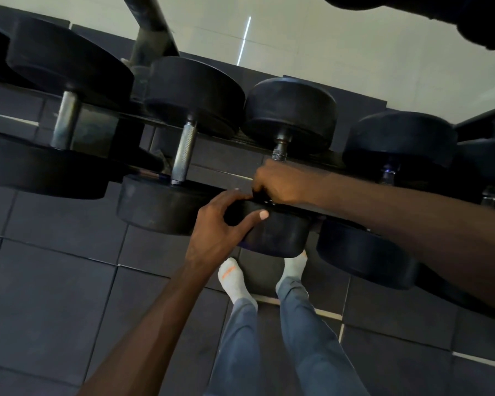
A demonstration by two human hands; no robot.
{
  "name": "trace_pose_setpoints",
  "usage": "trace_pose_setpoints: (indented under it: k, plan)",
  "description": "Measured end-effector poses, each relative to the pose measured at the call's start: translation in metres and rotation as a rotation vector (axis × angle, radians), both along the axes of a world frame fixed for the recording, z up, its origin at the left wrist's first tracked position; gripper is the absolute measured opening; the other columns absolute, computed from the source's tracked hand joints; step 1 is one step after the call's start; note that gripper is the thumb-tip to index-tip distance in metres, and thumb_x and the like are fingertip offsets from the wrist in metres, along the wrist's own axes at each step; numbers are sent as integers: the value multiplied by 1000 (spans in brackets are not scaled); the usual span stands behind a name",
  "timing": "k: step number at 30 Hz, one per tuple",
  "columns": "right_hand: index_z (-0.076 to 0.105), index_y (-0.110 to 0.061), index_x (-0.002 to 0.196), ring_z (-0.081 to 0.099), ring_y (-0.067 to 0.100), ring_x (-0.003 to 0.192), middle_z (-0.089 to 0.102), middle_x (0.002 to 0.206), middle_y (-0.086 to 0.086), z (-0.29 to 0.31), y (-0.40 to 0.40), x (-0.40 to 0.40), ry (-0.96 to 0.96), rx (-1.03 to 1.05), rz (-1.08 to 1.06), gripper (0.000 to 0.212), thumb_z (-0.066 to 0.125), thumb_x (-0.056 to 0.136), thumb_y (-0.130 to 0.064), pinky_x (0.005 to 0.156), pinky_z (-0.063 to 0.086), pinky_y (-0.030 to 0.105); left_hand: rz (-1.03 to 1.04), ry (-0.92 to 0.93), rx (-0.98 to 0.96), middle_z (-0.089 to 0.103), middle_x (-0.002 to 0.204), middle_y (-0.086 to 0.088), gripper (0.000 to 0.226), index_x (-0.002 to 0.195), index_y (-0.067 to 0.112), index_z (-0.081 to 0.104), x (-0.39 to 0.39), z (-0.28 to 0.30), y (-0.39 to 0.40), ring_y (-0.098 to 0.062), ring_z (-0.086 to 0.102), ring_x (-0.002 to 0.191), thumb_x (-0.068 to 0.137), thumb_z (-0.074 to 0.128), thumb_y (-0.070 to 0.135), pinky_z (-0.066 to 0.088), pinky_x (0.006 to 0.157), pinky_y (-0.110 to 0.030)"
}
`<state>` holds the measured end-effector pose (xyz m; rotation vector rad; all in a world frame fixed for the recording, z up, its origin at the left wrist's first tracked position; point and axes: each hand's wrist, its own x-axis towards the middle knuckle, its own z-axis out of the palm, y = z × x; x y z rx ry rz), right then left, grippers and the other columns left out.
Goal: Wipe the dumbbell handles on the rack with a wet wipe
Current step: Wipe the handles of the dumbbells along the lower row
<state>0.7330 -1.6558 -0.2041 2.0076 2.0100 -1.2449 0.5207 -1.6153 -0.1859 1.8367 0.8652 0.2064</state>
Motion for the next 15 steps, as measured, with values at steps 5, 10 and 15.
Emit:
trace_pose_setpoints:
  k: [5, 10, 15]
  plan:
    - [80, -15, 89, 67, 19, 81, 75, 86, 2, 18, -20, 21, 72, 32, 7, 29, 59, 74, 0, 71, 45, 20, -2, -1, -20, 64, 114, 22, 39, 117, 22, 72, -1, 2, 1, 8, 59, 112, 84, 81, 41, 43, 92, -6]
    - [81, -18, 105, 71, 6, 93, 78, 100, -3, 16, -19, 26, 178, 154, -379, 19, 77, 86, -16, 86, 55, 22, 14, 6, -12, 67, 118, 16, 42, 116, 21, 73, -1, -1, 0, 6, 59, 115, 83, 81, 44, 44, 94, -8]
    - [76, -7, 99, 68, 27, 100, 73, 104, 10, 15, -24, 0, 113, 160, -6, 24, 54, 91, -9, 90, 52, 38, -6, 23, -8, 68, 120, 12, 43, 118, 21, 73, 0, -1, 1, 3, 60, 117, 84, 80, 46, 46, 97, -13]
